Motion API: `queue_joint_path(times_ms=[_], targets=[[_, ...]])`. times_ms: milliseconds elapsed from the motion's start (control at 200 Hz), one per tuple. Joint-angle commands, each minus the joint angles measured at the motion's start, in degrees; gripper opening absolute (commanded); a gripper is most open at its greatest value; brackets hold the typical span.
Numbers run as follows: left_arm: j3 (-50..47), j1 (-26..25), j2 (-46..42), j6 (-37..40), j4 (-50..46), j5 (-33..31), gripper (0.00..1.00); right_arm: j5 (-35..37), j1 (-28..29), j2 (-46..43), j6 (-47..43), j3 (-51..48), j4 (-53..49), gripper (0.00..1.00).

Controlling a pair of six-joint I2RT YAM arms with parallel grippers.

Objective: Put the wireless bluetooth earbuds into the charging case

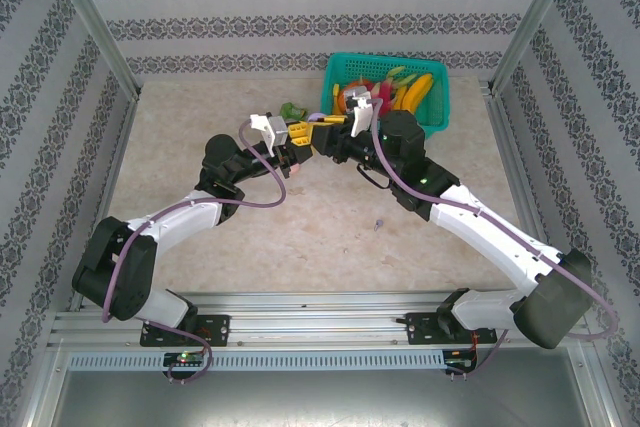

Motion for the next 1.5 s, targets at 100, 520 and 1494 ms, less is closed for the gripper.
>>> queue_joint_path(times_ms=[100, 520, 1494], targets=[[0.6, 0.2, 0.0, -0.6, 3.9, 0.6, 0.00, 0.0, -1.0, -1.5, 2.2, 3.7, -3.0, 0.50], [-1.3, 0.2, -1.3, -0.7, 4.2, 0.0, 0.00, 5.4, -11.5, -8.7, 14.9, 3.1, -10.4, 0.58], [-11.1, 0.2, -12.3, -1.2, 2.0, -4.0, 0.00, 30.1, -3.0, 14.6, 39.1, -13.0, -40.9, 0.54]])
